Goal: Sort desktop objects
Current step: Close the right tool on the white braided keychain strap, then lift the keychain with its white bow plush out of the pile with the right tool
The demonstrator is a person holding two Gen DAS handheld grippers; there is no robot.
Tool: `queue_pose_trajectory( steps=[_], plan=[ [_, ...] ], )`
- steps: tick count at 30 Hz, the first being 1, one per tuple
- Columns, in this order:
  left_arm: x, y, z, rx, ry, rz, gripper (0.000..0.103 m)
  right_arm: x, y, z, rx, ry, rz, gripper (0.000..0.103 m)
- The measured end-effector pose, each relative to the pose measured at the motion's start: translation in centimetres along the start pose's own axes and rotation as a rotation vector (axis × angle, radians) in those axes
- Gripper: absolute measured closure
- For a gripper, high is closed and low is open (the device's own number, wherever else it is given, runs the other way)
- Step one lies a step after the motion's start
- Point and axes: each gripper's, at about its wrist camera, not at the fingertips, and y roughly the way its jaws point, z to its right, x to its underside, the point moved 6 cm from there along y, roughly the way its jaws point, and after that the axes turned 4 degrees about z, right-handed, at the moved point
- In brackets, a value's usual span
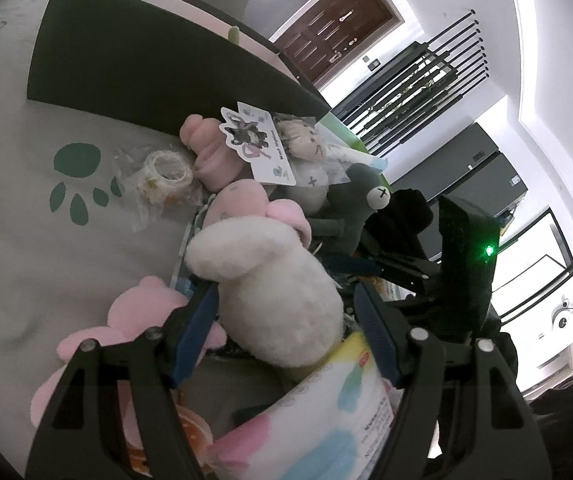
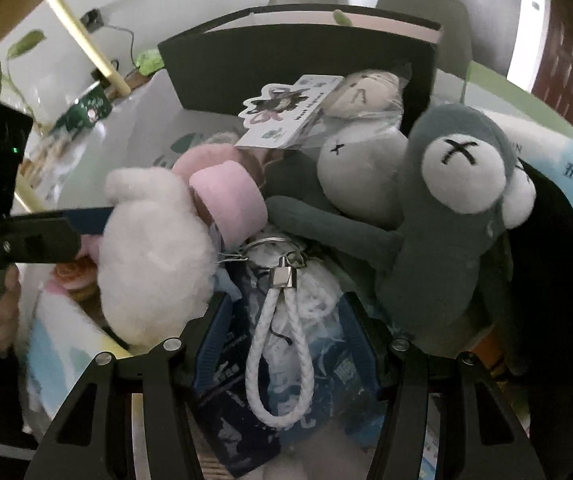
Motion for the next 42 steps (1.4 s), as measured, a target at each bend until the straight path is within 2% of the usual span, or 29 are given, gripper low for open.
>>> queue_pose_trajectory(
  steps=[5, 9, 14, 21, 27, 34, 40, 42],
  plan=[
    [0.2, 0.9, 0.1, -0.028, 0.019, -0.042, 0.030, -0.1, -0.1, -0.1, 0.056, -0.045, 0.004, 0.064],
    [0.4, 1.5, 0.6, -0.045, 0.054, -0.061, 0.023, -0.2, -0.2, -1.0, 0.046, -0.083, 0.004, 0.079],
    [0.6, 1.9, 1.0, -0.065, 0.076, -0.064, 0.023, -0.3, -0.4, -1.4, 0.002, -0.062, 0.011, 0.080],
    [0.4, 0.6, 0.6, -0.046, 0.032, -0.037, 0.023, 0.0, -2.3, -2.7, -0.235, 0.033, 0.039, 0.080],
    [0.6, -0.5, 0.4, -0.018, 0.007, -0.017, 0.023, -0.6, -3.7, -4.8, -0.374, 0.047, 0.075, 0.080],
    [0.2, -2.1, -0.6, 0.010, -0.051, 0.020, 0.023, -1.2, -3.9, -7.4, -0.405, -0.018, 0.070, 0.080],
    [-0.2, -2.0, -1.3, 0.034, -0.099, 0.023, 0.023, -0.3, -4.0, -7.6, -0.398, -0.046, 0.056, 0.080],
    [-0.4, -1.7, -1.2, 0.026, -0.094, 0.018, 0.023, -0.1, -4.1, -7.7, -0.401, -0.066, 0.054, 0.073]
  ],
)
